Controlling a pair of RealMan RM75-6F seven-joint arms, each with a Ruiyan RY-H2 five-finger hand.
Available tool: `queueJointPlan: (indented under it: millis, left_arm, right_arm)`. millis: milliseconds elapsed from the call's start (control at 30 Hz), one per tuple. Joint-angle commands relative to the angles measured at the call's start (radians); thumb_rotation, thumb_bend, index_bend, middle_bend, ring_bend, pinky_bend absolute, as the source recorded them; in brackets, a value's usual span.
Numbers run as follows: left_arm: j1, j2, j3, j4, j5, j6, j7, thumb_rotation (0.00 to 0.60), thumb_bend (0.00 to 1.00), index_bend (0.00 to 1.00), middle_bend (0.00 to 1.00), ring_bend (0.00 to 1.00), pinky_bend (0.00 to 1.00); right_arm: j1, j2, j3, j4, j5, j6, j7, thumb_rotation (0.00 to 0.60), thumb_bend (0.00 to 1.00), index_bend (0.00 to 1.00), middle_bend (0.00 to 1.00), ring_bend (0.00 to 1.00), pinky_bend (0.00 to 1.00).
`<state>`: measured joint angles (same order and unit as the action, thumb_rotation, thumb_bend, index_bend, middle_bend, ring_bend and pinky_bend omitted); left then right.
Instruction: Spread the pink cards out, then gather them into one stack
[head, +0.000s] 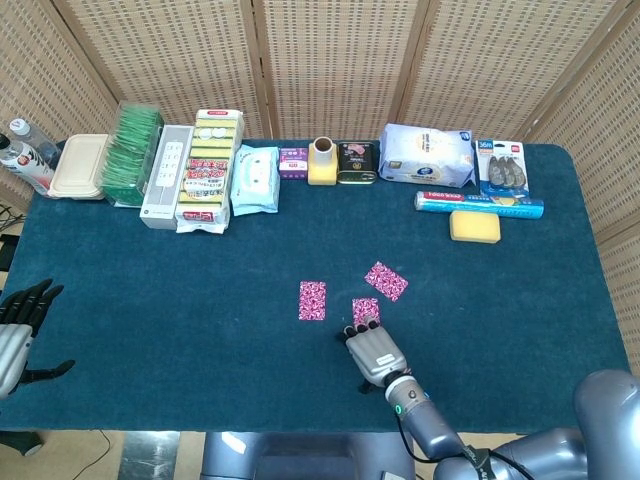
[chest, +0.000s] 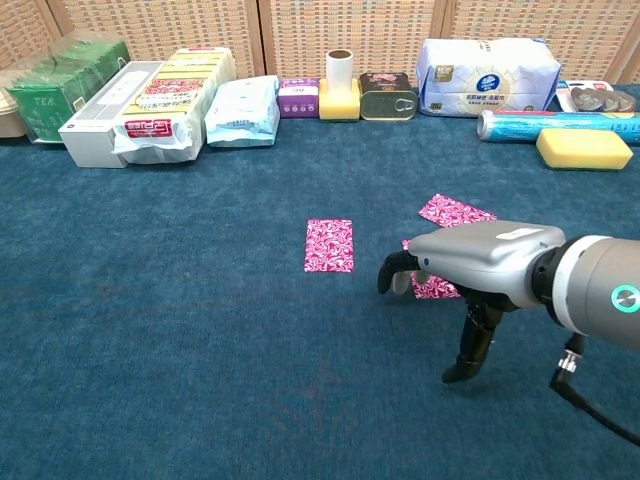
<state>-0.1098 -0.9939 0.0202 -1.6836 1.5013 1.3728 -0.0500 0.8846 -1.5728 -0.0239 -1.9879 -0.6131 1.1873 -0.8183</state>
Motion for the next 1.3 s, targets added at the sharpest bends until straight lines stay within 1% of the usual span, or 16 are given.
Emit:
queueJointPlan:
  millis: [33, 133, 333, 467, 633, 833, 933, 1133, 1300]
  left_arm:
    - [-0.001, 0.001, 0.0, 0.0, -0.001, -0.002, -0.002, 0.6, 0.03, 0.0, 0.0, 0.0, 0.03]
    - [-0.001, 0.002, -0.001, 0.001, -0.002, -0.002, -0.006, 0.6, 0.03, 0.0, 0.0, 0.0, 0.03]
    - [-0.002, 0.003, -0.002, 0.0, -0.004, -0.004, -0.01, 0.6, 0.03, 0.0, 0.0, 0.0, 0.03]
    - [-0.006, 0.007, 0.005, -0.003, 0.008, -0.011, -0.015, 0.6, 0.03, 0.0, 0.0, 0.0, 0.03]
    - [-0.004, 0.009, -0.001, -0.005, -0.006, -0.008, -0.019, 0.6, 0.03, 0.0, 0.0, 0.0, 0.03]
    - [-0.006, 0.005, 0.0, -0.009, -0.006, -0.014, -0.007, 0.6, 0.03, 0.0, 0.0, 0.0, 0.03]
    - [-0.008, 0.0, 0.0, -0.013, -0.01, -0.017, 0.014, 0.6, 0.03, 0.0, 0.0, 0.0, 0.03]
    - [-0.009, -0.002, 0.0, -0.014, -0.012, -0.02, 0.022, 0.6, 0.03, 0.0, 0.0, 0.0, 0.04]
    - [-0.012, 0.001, 0.004, -0.014, -0.007, -0.026, 0.012, 0.6, 0.03, 0.0, 0.0, 0.0, 0.04]
  right_arm:
    - [-0.003, -0.006, 0.0, 0.009, 0.004, -0.004, 0.0, 0.6, 0.0, 0.2, 0.23, 0.21, 0.08]
    - [-0.007, -0.001, 0.0, 0.017, 0.007, -0.007, 0.004, 0.6, 0.0, 0.2, 0.23, 0.21, 0.08]
    - [-0.024, 0.036, -0.014, 0.013, -0.003, -0.008, 0.019, 0.6, 0.0, 0.2, 0.23, 0.22, 0.08]
    - [-0.047, 0.08, -0.03, 0.008, -0.013, -0.009, 0.044, 0.6, 0.0, 0.2, 0.23, 0.23, 0.09]
    - [-0.069, 0.125, -0.042, 0.008, -0.028, -0.021, 0.075, 0.6, 0.0, 0.2, 0.23, 0.23, 0.09]
    - [-0.084, 0.147, -0.038, -0.003, -0.06, -0.034, 0.106, 0.6, 0.0, 0.2, 0.23, 0.23, 0.09]
    - [-0.083, 0.141, -0.028, -0.016, -0.085, -0.042, 0.113, 0.6, 0.0, 0.2, 0.23, 0.23, 0.08]
    - [-0.074, 0.103, -0.014, -0.003, -0.073, -0.055, 0.1, 0.6, 0.0, 0.2, 0.23, 0.23, 0.08]
    - [-0.077, 0.061, -0.026, 0.015, -0.078, -0.052, 0.082, 0.6, 0.0, 0.21, 0.23, 0.23, 0.08]
